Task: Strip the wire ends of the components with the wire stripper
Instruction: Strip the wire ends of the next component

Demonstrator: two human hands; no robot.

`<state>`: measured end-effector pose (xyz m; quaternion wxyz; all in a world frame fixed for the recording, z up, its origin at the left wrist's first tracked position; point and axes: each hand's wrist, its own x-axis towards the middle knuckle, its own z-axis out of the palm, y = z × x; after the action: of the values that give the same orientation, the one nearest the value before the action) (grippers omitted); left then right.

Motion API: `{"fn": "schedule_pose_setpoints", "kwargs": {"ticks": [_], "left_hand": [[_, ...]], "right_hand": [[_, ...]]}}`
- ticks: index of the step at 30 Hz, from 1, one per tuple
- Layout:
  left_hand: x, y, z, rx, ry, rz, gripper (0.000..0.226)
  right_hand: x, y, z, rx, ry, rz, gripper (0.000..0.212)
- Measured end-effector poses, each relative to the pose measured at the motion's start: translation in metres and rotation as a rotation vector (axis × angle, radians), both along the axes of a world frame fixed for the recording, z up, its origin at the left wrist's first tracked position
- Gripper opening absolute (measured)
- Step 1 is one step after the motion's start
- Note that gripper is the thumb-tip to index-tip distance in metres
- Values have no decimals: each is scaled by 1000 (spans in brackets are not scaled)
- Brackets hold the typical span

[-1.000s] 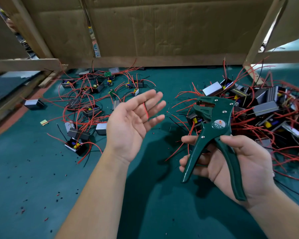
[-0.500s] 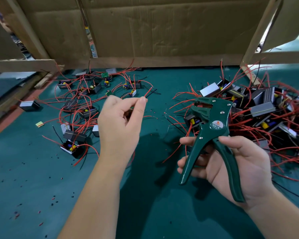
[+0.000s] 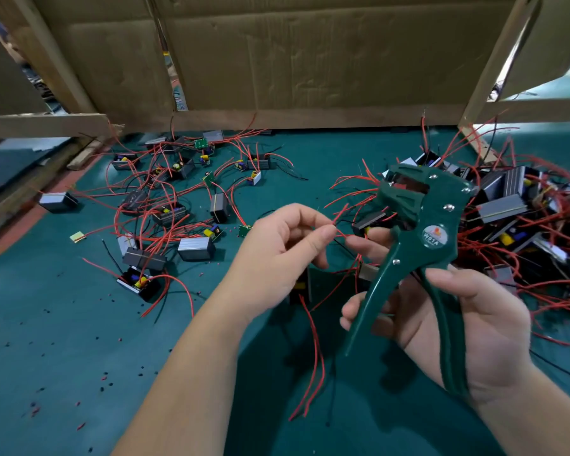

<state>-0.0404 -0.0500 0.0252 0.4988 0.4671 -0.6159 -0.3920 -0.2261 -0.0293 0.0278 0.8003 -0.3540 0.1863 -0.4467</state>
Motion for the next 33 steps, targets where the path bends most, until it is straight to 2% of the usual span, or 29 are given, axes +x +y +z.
{"fn": "schedule_pose_setpoints", "kwargs": {"ticks": [3, 6, 10, 14, 19, 23, 27, 30, 33], "left_hand": [[-3, 1, -2, 18, -43, -74, 7], [-6, 1, -3, 52, -69, -96, 7], [-6, 2, 0, 74, -97, -52, 9], [-5, 2, 0, 60, -101, -29, 11], [-7, 3, 1, 53, -114, 10, 11], [-9, 2, 3, 48, 38, 117, 19], [-5, 1, 5, 39, 208, 199, 21], [1, 1, 7, -3, 254, 204, 19], [5, 1, 9, -41, 216, 213, 13]], "right_hand": [[0, -1, 1, -20, 39, -49, 91], [1, 0, 1, -33, 52, -56, 86], [2, 1, 1, -41, 38, -68, 77], [2, 1, 1, -43, 42, -87, 82], [2, 1, 1, -42, 75, -64, 75], [1, 1, 0, -39, 97, -64, 71], [3, 4, 0, -24, 96, -24, 83], [2, 3, 2, -3, 95, 27, 88], [0, 1, 3, 21, 75, 99, 86]]}}
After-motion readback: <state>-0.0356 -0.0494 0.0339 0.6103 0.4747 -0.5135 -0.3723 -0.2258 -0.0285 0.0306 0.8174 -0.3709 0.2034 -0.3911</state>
